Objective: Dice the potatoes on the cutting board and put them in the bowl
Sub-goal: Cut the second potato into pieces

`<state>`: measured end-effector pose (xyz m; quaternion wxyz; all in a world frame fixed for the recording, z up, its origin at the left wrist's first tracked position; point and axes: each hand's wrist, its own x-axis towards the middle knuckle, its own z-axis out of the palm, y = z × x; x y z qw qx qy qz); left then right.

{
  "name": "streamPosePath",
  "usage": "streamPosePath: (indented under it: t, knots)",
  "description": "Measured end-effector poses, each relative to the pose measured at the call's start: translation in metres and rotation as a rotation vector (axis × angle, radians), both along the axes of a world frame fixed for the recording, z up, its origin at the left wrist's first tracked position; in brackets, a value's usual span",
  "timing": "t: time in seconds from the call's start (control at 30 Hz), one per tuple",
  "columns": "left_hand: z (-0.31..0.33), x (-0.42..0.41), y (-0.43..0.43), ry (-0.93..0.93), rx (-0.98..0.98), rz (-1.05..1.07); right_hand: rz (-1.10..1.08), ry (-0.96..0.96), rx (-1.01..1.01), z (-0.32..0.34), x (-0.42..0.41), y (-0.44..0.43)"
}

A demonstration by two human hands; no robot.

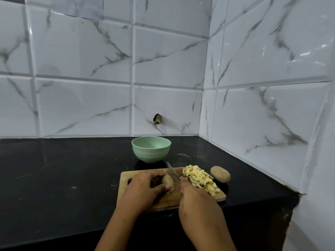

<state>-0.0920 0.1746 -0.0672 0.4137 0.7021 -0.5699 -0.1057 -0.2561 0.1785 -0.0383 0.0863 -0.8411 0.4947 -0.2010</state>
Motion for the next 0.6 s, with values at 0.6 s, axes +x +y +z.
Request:
streamPosePath:
  t: [0.6]
  knots:
    - [0.0, 0.002, -0.004, 0.008, -0.001, -0.025, 0.033, 0.163, 0.019, 0.005, 0.027, -0.013]
